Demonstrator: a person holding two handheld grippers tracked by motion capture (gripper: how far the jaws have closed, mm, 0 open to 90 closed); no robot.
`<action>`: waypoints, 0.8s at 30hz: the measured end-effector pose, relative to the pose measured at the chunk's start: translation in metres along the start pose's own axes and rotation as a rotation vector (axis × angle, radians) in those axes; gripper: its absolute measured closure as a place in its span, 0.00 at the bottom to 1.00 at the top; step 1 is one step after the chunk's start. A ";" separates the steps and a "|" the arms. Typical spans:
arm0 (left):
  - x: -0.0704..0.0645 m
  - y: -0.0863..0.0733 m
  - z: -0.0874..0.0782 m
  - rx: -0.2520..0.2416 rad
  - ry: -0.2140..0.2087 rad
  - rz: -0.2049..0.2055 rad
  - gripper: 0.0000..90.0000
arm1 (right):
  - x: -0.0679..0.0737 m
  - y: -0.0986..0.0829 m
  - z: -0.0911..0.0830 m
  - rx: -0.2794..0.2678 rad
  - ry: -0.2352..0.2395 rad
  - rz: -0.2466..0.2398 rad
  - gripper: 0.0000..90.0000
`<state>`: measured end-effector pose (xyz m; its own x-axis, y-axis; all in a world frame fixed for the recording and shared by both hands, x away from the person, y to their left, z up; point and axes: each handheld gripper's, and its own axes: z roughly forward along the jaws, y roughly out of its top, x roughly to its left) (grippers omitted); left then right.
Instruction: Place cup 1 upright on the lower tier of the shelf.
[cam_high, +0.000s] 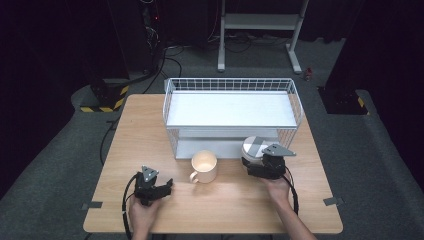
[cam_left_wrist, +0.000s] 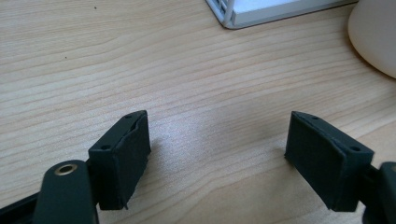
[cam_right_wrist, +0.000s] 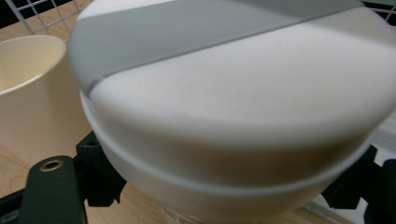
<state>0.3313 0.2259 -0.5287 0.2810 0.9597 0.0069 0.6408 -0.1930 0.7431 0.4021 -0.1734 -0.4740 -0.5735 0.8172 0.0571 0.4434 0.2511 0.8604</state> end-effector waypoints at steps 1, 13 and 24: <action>0.000 0.000 0.000 0.000 0.000 0.000 0.25 | -0.002 0.002 0.004 0.000 -0.002 0.010 0.21; 0.000 0.000 0.000 0.000 0.000 0.000 0.24 | -0.008 0.012 0.022 0.005 -0.050 0.014 0.21; 0.000 0.000 0.000 0.000 0.000 0.000 0.24 | -0.010 0.014 0.035 0.021 -0.059 0.017 0.21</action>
<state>0.3313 0.2259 -0.5287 0.2811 0.9597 0.0068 0.6410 -0.1930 0.7429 0.4382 -0.1595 -0.4804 -0.5246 0.8504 0.0412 0.4675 0.2472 0.8487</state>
